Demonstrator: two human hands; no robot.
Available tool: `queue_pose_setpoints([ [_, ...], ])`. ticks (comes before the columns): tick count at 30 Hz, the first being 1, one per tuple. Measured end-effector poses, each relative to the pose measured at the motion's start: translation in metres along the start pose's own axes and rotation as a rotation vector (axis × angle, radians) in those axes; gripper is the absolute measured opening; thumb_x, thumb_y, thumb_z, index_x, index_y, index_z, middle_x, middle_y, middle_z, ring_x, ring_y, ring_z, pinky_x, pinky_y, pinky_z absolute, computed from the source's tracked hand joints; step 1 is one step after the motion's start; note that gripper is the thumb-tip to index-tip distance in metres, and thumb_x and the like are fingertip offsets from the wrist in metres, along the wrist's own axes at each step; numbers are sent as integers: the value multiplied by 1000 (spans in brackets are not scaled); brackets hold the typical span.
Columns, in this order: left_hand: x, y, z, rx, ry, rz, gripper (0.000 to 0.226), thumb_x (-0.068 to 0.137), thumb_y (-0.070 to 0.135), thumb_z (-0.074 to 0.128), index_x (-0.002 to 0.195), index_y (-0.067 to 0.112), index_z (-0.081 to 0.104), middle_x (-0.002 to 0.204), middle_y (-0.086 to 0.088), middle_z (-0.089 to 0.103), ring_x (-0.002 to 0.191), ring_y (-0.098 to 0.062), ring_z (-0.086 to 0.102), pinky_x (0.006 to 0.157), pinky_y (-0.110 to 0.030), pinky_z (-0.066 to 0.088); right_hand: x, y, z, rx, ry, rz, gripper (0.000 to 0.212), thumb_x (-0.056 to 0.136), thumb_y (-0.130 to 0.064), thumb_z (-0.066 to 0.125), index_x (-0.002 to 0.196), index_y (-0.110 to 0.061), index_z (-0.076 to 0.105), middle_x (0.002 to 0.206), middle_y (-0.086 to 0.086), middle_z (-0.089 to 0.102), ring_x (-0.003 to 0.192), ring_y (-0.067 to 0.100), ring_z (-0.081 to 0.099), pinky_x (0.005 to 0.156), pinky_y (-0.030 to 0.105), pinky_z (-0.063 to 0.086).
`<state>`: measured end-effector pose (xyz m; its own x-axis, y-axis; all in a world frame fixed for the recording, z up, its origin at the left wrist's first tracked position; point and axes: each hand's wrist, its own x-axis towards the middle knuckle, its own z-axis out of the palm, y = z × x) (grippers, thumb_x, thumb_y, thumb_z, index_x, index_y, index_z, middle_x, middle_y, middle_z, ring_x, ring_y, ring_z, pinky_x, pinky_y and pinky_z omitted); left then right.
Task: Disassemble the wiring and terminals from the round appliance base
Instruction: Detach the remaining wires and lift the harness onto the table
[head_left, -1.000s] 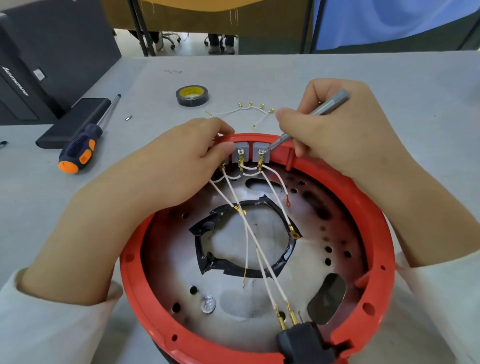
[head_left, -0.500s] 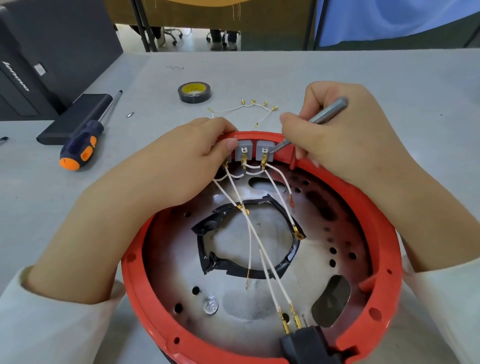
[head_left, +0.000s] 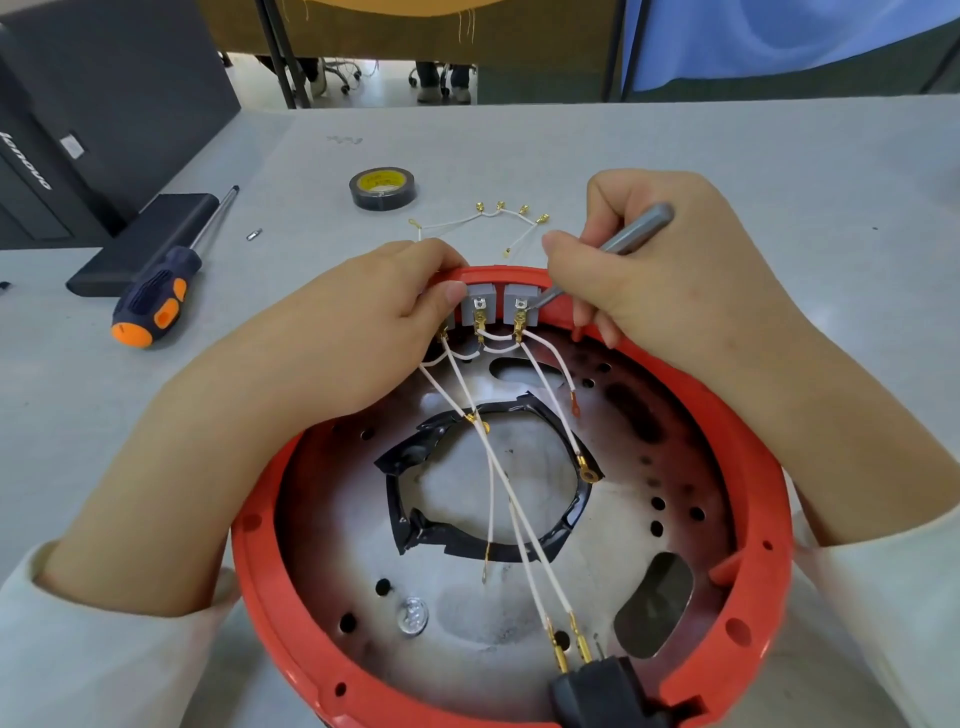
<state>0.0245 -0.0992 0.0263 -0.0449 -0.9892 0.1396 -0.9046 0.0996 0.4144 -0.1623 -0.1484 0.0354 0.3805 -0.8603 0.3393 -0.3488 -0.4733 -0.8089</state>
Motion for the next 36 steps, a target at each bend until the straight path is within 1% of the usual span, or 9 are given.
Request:
queue_pose_setpoints([
  [3, 2, 1, -1, -4, -10, 9, 27, 99, 30, 37, 120, 25, 52, 99, 10, 50, 87, -4, 40, 69, -17, 24, 2, 0, 1, 5, -12, 16, 32, 83, -14, 61, 58, -14, 41, 41, 2, 54, 34, 12, 47, 39, 22, 41],
  [5, 2, 1, -1, -13, -7, 5, 26, 99, 29, 37, 120, 27, 52, 98, 12, 50, 84, -1, 39, 68, -17, 24, 4, 0, 2, 8, -14, 24, 32, 82, -13, 60, 57, -14, 40, 40, 2, 53, 32, 12, 45, 38, 19, 39],
  [11, 1, -1, 1, -31, 2, -10, 24, 99, 31, 37, 118, 30, 52, 91, 17, 49, 87, -4, 41, 69, -18, 24, 10, -1, 2, 35, -39, 92, 29, 81, -11, 59, 57, -14, 42, 39, 2, 53, 28, 11, 39, 34, 11, 29],
  [13, 1, -1, 2, -27, 6, -10, 24, 99, 32, 37, 118, 30, 52, 95, 14, 50, 89, -6, 42, 68, -20, 24, 9, -1, 2, 24, -34, 98, 27, 81, -12, 59, 58, -14, 44, 40, 2, 54, 28, 9, 39, 34, 11, 29],
  [16, 1, -2, 2, -29, 8, -2, 24, 99, 33, 37, 118, 30, 52, 100, 12, 52, 90, -7, 44, 70, -20, 25, 7, -1, 4, -21, -1, 68, 27, 82, -16, 60, 59, -15, 45, 43, 4, 55, 29, 6, 41, 36, 13, 32],
  [19, 0, -3, 2, -30, 5, 5, 26, 98, 34, 37, 118, 30, 52, 101, 12, 53, 90, -5, 44, 70, -18, 25, 4, -3, 3, -66, 80, 13, 29, 81, -17, 61, 58, -14, 44, 50, 12, 56, 29, 6, 42, 37, 13, 32],
  [21, 0, -4, 2, -29, 5, 4, 26, 98, 35, 36, 119, 31, 52, 103, 12, 53, 92, -5, 44, 71, -17, 25, 4, -2, 1, -45, 121, 7, 30, 81, -16, 60, 56, -14, 42, 47, 11, 55, 27, 7, 42, 37, 14, 33],
  [31, 0, -2, 2, -23, 18, 5, 27, 98, 33, 36, 120, 30, 51, 104, 12, 52, 95, -6, 44, 72, -16, 24, 2, 0, 0, -54, 47, -3, 33, 82, -16, 63, 56, -15, 43, 41, 0, 51, 29, 5, 44, 38, 12, 34],
  [36, 1, -3, 3, -37, 7, -2, 25, 98, 34, 37, 118, 31, 52, 105, 11, 54, 95, -7, 46, 75, -20, 27, 4, 0, 0, -16, 4, 46, 29, 82, -14, 62, 58, -14, 44, 39, -1, 52, 28, 7, 42, 36, 12, 32],
])
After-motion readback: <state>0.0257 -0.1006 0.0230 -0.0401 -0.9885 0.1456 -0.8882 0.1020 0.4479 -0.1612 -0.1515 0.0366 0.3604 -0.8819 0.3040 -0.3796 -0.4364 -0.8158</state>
